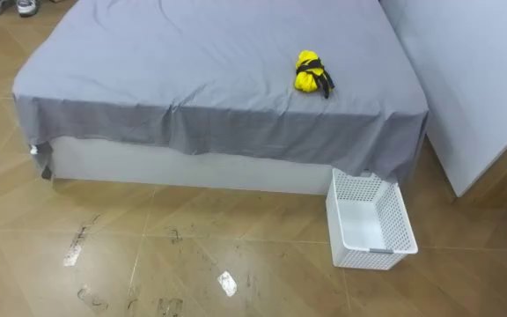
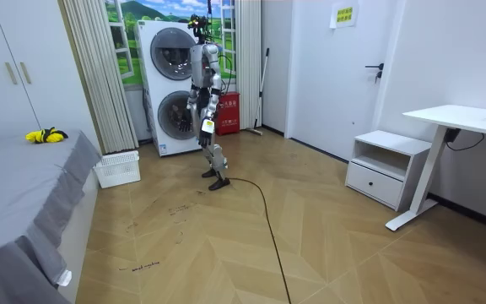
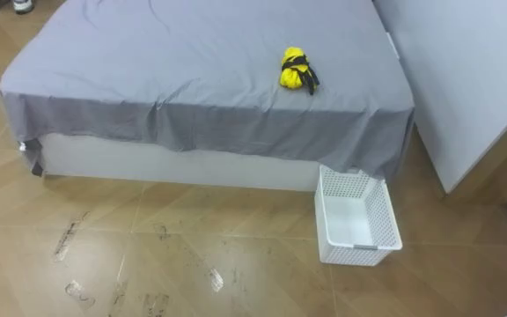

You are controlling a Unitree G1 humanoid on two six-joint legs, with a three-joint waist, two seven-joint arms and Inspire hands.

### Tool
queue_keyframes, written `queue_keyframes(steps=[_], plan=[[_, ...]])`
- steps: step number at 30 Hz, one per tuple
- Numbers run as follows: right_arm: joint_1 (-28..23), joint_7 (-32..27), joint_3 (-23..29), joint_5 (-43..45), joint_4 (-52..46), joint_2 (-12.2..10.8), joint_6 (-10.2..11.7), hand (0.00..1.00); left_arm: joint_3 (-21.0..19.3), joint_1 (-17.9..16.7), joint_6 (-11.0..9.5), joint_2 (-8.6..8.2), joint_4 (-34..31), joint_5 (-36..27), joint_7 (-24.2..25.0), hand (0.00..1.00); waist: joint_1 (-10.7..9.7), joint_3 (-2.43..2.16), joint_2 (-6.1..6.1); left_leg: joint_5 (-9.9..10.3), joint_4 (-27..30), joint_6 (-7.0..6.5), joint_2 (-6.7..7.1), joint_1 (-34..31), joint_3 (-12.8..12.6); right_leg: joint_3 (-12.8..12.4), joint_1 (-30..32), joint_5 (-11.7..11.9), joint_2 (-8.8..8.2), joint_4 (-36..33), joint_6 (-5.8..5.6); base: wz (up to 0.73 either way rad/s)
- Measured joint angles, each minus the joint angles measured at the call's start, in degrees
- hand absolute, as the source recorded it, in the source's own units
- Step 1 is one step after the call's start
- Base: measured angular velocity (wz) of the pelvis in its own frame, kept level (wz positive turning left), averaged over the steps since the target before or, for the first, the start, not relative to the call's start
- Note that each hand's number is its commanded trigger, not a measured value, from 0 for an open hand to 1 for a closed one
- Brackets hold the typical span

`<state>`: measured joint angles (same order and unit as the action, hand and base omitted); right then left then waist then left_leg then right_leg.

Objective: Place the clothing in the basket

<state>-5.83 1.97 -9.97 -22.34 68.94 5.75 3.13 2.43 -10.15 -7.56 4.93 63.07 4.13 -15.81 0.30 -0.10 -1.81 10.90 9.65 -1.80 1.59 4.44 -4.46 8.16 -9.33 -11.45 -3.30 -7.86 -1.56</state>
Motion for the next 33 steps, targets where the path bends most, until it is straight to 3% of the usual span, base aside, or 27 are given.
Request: queue_keyframes(steps=[11,12,22,23,24,26,28,31,32,33], plan=[[-0.03,0.76,-0.05,-1.27,1.23,0.01,-0.2,0.0,0.11,-0.65,0.04,0.23,-0.54,-0.05,0.05,0.0,-0.21,0.24,0.02,0.02,-0.01,0.02,0.01,0.03,0.02,0.05,0.24,-0.01,0.0,0.24,-0.02,0.0],[0.13,0.92,-0.06,-2.39,1.71,0.01,-0.24,0.0,0.14,-0.63,0.04,0.25,-0.55,-0.19,0.07,0.0,-0.21,0.44,-0.29,0.02,-0.01,0.02,0.01,-0.02,0.0,0.0,0.28,-0.02,-0.01,0.29,-0.02,0.0],[0.26,4.06,0.2,-4.37,2.64,0.07,-0.86,0.0,-1.16,-0.52,1.06,0.25,-0.5,-3.01,3.25,0.0,-0.73,0.07,-0.13,0.57,1.11,0.08,-0.24,-0.89,0.12,0.3,0.41,-0.06,0.11,0.5,0.02,0.01],[0.33,4.23,0.25,-4.39,2.62,0.07,-0.86,0.0,-1.19,-0.53,1.08,0.25,-0.48,-3.75,3.57,0.0,-0.62,0.33,0.05,0.96,1.92,0.11,-0.53,-1.13,0.07,0.33,0.54,-0.08,0.27,0.05,0.05,0.0],[0.37,4.47,0.25,-4.46,2.64,0.09,-0.96,0.0,-1.16,-0.6,1.14,0.38,-0.41,-5.51,4.14,0.0,-0.39,0.58,0.6,2.09,4.27,0.3,-1.13,-1.95,-0.05,0.58,1.15,-0.26,0.68,-0.86,0.24,-0.11],[0.63,4.8,0.44,-4.38,2.64,0.14,-1.37,0.0,-1.74,-0.68,1.13,0.29,-0.39,-8.62,5.03,0.0,-0.02,0.63,1.0,4.31,8.66,0.68,-2.28,-3.62,-0.11,1.31,1.57,-1.09,1.47,-2.39,0.76,-0.1],[0.67,5.28,0.61,-4.35,2.67,0.15,-1.36,0.0,-2.49,-0.56,1.13,0.35,-0.4,-12.08,5.47,0.0,-0.06,0.63,1.18,7.0,14.66,1.4,-3.89,-6.06,-0.17,1.46,2.73,-3.55,2.48,-5.13,1.59,0.0],[0.07,5.72,1.36,-5.27,2.53,0.12,-0.9,0.0,-3.56,-0.97,1.09,0.58,-0.47,-15.27,5.78,0.0,-0.06,0.51,0.96,7.29,21.65,2.14,-5.11,-8.7,-1.34,1.48,3.12,-6.25,2.69,-8.13,2.72,0.11],[-0.07,5.76,1.63,-5.48,2.55,0.12,-0.84,0.0,-3.74,-1.03,1.07,0.58,-0.52,-15.36,5.88,0.0,-0.1,0.66,0.67,6.95,24.04,2.39,-5.53,-9.81,-1.92,1.46,3.04,-6.36,2.52,-8.28,2.94,0.13],[-0.16,5.76,1.77,-6.08,2.5,0.18,-0.77,0.0,-4.36,-1.09,0.93,0.53,-1.34,-16.76,6.12,0.0,0.04,0.78,0.67,5.0,31.06,2.13,-6.34,-14.09,-2.1,1.48,2.43,-6.56,2.57,-8.47,3.44,0.05]])
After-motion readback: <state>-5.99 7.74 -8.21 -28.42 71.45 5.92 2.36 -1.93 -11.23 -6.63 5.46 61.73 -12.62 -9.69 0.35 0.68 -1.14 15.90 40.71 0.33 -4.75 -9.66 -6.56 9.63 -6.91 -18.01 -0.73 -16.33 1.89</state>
